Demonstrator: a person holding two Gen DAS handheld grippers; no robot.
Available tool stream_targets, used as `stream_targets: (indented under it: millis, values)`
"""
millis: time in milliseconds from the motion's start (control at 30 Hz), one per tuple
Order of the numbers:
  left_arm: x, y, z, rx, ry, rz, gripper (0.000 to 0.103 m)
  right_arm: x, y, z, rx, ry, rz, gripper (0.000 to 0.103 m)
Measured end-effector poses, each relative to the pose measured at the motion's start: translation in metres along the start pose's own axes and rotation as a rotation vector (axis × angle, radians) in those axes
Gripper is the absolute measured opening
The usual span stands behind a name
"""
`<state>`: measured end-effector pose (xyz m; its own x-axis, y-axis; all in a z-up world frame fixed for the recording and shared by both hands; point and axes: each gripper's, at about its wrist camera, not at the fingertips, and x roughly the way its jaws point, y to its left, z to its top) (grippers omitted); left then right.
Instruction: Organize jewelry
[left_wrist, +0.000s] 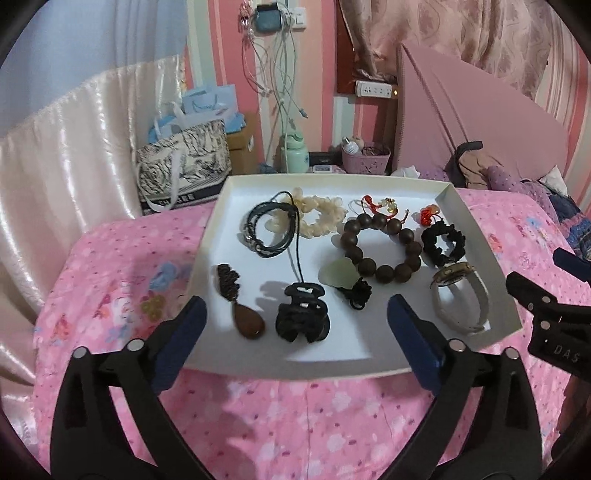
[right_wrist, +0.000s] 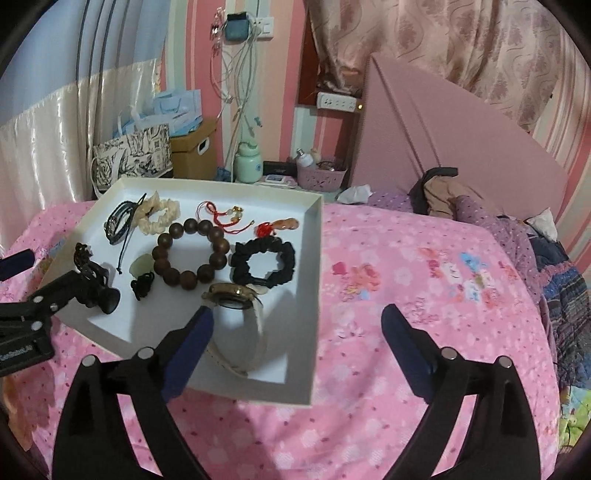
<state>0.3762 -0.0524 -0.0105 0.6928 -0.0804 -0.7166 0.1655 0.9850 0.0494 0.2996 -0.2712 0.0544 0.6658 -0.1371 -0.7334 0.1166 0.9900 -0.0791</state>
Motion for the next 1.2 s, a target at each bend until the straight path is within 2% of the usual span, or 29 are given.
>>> stream_targets:
  millis: [133, 267, 400, 667, 767, 900, 1000, 1200]
  values:
    - [-0.032, 0.002, -0.010, -0.002, -0.020, 0.021, 0.100, -0.024, -0.002, -0.004, 0.007, -0.028, 0.011, 0.100]
    - [-0.068, 0.003, -0.021, -0.019, -0.037, 0.024, 0.100, -0.060, -0.003, -0.015, 0.016, -0.068, 0.035, 0.100]
    - [-0.113, -0.002, -0.039, -0.016, -0.096, 0.058, 0.100, -0.095, -0.009, -0.028, 0.037, -0.105, 0.064, 0.101]
    - [-0.183, -0.009, -0.086, -0.060, -0.169, 0.051, 0.100, -0.162, -0.021, -0.074, 0.040, -0.151, 0.052, 0.101]
    - [-0.198, -0.014, -0.107, -0.053, -0.176, 0.077, 0.100, -0.183, -0.023, -0.096, 0.041, -0.174, 0.052, 0.101]
    - [-0.213, -0.020, -0.136, -0.055, -0.175, 0.044, 0.100, -0.198, -0.028, -0.119, 0.056, -0.166, 0.041, 0.101]
    - [-0.222, -0.023, -0.152, -0.053, -0.194, 0.052, 0.100, -0.208, -0.028, -0.138, 0.058, -0.165, 0.025, 0.101]
    - [-0.236, -0.031, -0.178, -0.038, -0.223, 0.074, 0.100, -0.222, -0.024, -0.156, 0.049, -0.211, -0.010, 0.101]
